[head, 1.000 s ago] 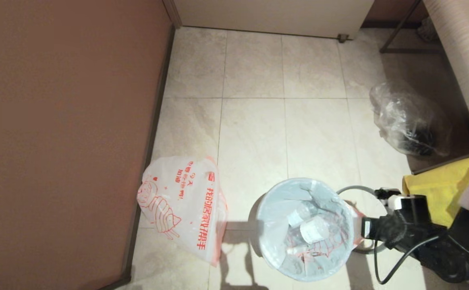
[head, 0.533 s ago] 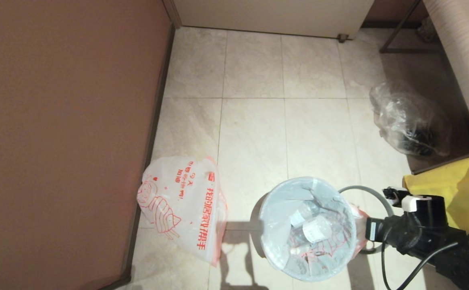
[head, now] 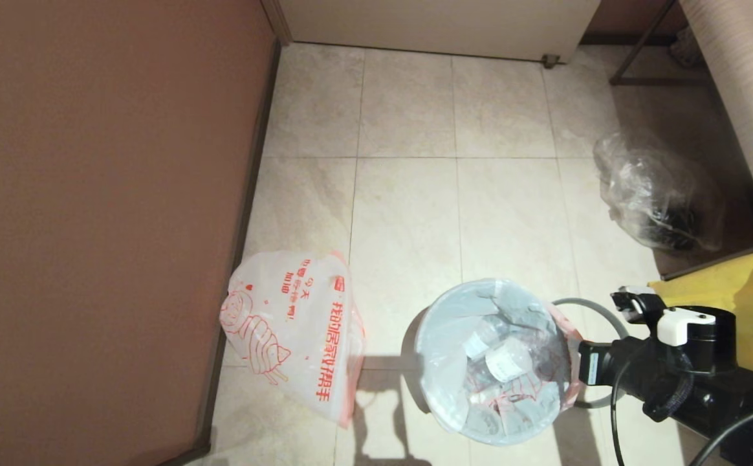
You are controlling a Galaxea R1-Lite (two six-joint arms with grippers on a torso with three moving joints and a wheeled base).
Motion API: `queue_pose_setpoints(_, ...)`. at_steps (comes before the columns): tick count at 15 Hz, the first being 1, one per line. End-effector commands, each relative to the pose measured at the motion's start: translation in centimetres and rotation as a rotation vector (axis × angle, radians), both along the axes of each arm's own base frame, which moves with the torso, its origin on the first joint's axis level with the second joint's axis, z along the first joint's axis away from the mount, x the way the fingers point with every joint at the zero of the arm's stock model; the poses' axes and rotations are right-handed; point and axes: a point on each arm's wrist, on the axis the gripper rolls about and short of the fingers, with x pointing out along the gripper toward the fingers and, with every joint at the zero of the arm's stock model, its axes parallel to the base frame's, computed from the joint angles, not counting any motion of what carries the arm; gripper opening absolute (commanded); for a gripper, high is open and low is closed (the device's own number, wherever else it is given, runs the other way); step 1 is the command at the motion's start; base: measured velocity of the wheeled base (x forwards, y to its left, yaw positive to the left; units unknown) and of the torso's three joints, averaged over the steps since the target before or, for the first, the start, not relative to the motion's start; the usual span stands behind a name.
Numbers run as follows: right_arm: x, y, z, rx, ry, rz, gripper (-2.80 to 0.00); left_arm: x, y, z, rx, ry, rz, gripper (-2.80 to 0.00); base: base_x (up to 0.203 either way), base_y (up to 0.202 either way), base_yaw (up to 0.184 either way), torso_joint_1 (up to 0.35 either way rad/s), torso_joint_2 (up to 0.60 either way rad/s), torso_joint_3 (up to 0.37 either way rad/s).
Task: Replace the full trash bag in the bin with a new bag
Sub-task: Place the trash bag on the floor
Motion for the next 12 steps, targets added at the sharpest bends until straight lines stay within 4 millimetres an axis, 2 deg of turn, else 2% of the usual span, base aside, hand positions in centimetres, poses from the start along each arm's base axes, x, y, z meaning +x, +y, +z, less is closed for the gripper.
queue_pose_setpoints(1,-0.6,0.0,0.7,0.007,-0.025,0.006,-2.80,0.0,0.0,0.0,-0.001,0.000,0.001,-2.80,0.000,0.000,0.000,0.000,0.00,0.000)
queue_pose_setpoints(3,-0.5,0.0,0.1,0.002,-0.002,0.006,-2.80,0.0,0.0,0.0,-0.001,-0.001,0.001,-2.80,0.000,0.000,0.000,0.000,0.00,0.000)
queue_pose_setpoints(8,-1.2,1.3,0.9,0.027,-0.031,0.060,-2.80,0.0,0.0,0.0,-0.001,-0.001,0.001,-2.80,0.000,0.000,0.000,0.000,0.00,0.000)
queue_pose_setpoints(11,-0.4,1.8,-1.9,-0.014,0.050,0.052,-2.80,0.0,0.0,0.0,-0.001,-0.001,0.001,-2.80,0.000,0.000,0.000,0.000,0.00,0.000)
queue_pose_setpoints(12,0.1,2.0,-2.2,-0.015,0.020,0.043,-2.80,0.0,0.0,0.0,-0.001,-0.001,0.001,-2.80,0.000,0.000,0.000,0.000,0.00,0.000)
